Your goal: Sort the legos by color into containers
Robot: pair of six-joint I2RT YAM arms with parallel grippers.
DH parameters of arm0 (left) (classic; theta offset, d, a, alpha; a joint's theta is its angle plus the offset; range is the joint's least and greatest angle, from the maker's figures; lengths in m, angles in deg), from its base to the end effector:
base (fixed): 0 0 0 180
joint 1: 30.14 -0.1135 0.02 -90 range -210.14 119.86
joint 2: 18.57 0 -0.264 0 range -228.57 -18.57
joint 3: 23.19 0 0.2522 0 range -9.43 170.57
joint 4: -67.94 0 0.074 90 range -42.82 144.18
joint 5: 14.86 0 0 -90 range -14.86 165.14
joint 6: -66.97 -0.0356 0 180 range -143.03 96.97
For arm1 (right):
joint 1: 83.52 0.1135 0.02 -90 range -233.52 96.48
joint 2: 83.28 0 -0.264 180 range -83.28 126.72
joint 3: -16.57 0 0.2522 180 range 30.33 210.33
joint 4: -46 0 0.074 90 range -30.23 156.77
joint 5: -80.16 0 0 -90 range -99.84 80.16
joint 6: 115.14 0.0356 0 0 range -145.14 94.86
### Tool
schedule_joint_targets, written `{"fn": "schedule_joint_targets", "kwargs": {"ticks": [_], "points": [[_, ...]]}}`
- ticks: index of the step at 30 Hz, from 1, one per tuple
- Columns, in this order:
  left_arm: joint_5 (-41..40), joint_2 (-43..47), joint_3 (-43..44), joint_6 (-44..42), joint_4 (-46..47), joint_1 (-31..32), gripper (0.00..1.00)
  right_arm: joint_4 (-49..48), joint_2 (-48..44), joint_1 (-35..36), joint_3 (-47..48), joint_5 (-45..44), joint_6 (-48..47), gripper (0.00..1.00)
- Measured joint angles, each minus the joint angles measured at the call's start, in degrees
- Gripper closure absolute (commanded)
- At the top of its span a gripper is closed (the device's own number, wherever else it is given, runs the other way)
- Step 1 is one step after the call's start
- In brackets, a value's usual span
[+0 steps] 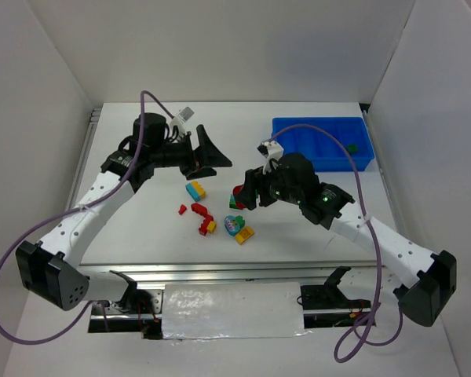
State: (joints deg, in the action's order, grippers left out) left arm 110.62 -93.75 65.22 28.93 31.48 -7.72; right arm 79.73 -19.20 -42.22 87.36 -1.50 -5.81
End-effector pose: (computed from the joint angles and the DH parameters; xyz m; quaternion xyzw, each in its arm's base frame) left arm 0.2626 -0.1307 0.3858 -0.0406 0.8118 -0.5195 0.2637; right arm 0.1862 0.1704 0.3308 -0.1993 0.8277 0.3165 0.4184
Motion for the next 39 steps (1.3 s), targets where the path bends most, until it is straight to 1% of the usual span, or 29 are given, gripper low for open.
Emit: {"fn": "schedule_joint_targets", "kwargs": {"ticks": [2, 6, 9, 16, 19, 20, 21, 22, 23, 24, 26, 27, 28, 29, 30, 31, 32, 33, 34, 39], "points": [[1.3, -1.1, 0.7, 0.8, 0.4, 1.9, 0.02, 0.6, -0.3, 0.2, 0.3, 0.9, -0.9, 0.76], [2.4, -2.7, 2.4, 0.7, 0.3, 5.0, 0.08, 0.6, -2.4, 0.6, 0.6, 1.8, -1.9, 0.76], [2.5, -3.4, 2.4, 0.6, -0.5, 5.9, 0.10, 0.5, -4.1, 0.7, 1.2, 1.9, -2.1, 0.75], [2.1, -6.8, 3.3, -0.9, -4.4, 8.6, 0.10, -0.9, -5.2, 0.7, 1.4, 1.9, -1.8, 0.74], [2.3, -7.6, 3.4, -1.0, -4.7, 9.7, 0.15, -0.9, -4.9, 0.7, 1.9, 2.0, -1.8, 0.74], [2.3, -7.9, 3.7, -1.0, -4.8, 10.1, 0.20, -0.7, -4.8, 0.7, 2.1, 2.0, -1.8, 0.74], [2.3, -8.2, 4.2, -1.0, -4.9, 10.4, 0.33, -0.8, -4.8, 0.7, 2.1, 2.0, -1.7, 0.74], [2.3, -8.5, 4.7, -0.9, -4.9, 10.6, 0.40, -0.8, -4.7, 0.7, 2.1, 1.8, -1.6, 0.74], [2.7, -8.8, 5.4, -1.1, -4.8, 10.8, 0.49, -0.6, -4.4, 0.7, 2.2, 1.4, -1.6, 0.74], [2.8, -9.1, 6.0, -1.2, -4.7, 11.0, 0.65, -0.6, -4.1, 0.7, 2.3, 1.1, -1.5, 0.74], [2.2, -9.1, 6.4, -1.8, -4.9, 11.2, 0.81, -0.2, -3.4, 0.8, 2.7, 0.3, -1.7, 0.74], [2.4, -9.2, 6.4, -2.2, -4.9, 11.1, 0.92, 0.0, -3.2, 0.9, 3.0, -0.2, -1.8, 0.73], [2.4, -9.4, 6.4, -2.5, -4.9, 11.0, 0.97, 0.2, -2.8, 0.9, 3.2, -0.5, -1.9, 0.71], [2.3, -9.5, 6.4, -2.5, -5.1, 11.0, 1.00, 0.7, -2.6, 0.9, 3.5, -0.6, -1.8, 0.66], [2.6, -9.8, 6.4, -2.6, -5.2, 10.8, 1.00, 1.0, -2.4, 0.9, 3.6, -0.7, -1.8, 0.40], [2.8, -10.0, 6.4, -2.6, -5.1, 10.8, 1.00, 1.2, -2.2, 0.9, 3.7, -0.7, -1.8, 0.34], [3.0, -10.1, 6.4, -2.6, -5.1, 10.7, 1.00, 1.3, -2.2, 0.9, 3.7, -0.7, -1.6, 0.30], [3.1, -10.2, 6.4, -2.6, -5.1, 10.7, 1.00, 1.3, -2.2, 0.9, 3.7, -0.6, -1.5, 0.02], [3.4, -10.2, 6.4, -2.7, -5.0, 10.7, 1.00, 1.1, -2.3, 0.9, 3.7, -0.7, -0.9, 0.00], [4.8, -10.2, 6.9, -3.8, -4.2, 11.1, 1.00, -0.1, -3.8, 0.9, 3.7, 0.2, -0.7, 0.00]]}}
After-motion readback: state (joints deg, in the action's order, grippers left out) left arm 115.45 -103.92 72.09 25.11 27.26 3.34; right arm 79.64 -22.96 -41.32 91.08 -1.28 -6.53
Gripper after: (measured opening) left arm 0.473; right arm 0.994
